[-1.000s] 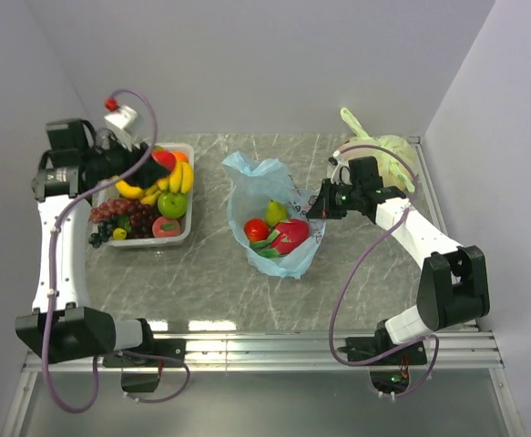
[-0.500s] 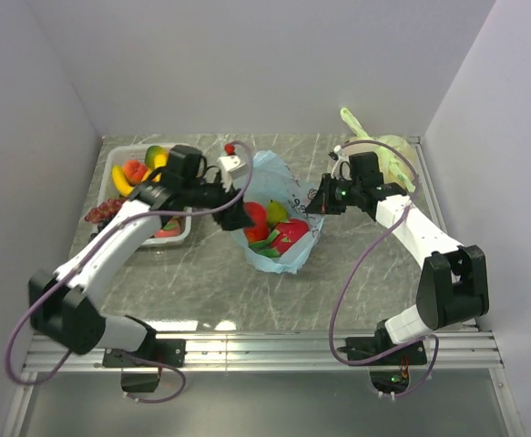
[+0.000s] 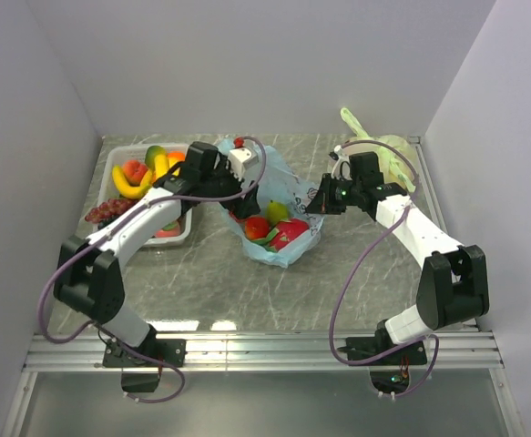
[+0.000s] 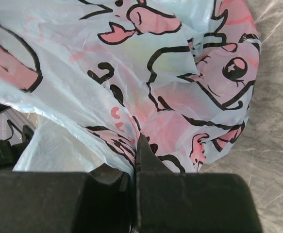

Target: Place the fake fruits into the plastic bag and tie a complex knot

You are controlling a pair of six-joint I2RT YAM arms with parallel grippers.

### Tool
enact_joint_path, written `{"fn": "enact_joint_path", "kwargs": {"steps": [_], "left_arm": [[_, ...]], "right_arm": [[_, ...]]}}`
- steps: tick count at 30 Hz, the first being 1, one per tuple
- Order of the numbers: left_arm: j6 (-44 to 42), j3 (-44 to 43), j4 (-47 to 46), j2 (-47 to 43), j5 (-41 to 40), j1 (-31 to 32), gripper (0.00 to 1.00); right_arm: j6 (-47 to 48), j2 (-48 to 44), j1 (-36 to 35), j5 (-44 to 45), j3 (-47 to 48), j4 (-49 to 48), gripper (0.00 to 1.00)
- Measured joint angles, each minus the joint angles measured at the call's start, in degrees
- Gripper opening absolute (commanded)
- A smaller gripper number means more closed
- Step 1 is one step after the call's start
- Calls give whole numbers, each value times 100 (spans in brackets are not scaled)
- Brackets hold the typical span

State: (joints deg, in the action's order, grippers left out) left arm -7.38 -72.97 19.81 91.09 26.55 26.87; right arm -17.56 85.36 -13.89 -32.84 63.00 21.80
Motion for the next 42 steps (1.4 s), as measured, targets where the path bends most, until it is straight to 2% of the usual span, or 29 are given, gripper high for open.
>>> {"fn": "enact_joint_path", "kwargs": {"steps": [4,9,12,17,20,24,31,42], "left_arm": [[-179,168,72,-647,472,-22,99],[-243,498,505,-2090,1394,-238,98],[-247,570,850,-2837,1690,-656,98],[-146,717,1388,-3462,1801,-1915,96],[72,789,1539,-3410,1488,-2500,98],[214,905,1755,-3093,590,-2848,99],[-96,911,1768,-2299,-474,-2857,99],[-85,933,1231,-1432,-857,-2710,99]], "right_arm": [[2,0,0,0,0,0,1],[4,4,0,-50,2,-26,0],[2,42,0,-52,2,-22,0],[4,192,0,-52,46,7,1],[4,262,0,-52,76,2,0],[4,291,0,-55,79,7,0],[4,293,0,-55,79,4,0],[33,291,0,-31,79,7,0]]}}
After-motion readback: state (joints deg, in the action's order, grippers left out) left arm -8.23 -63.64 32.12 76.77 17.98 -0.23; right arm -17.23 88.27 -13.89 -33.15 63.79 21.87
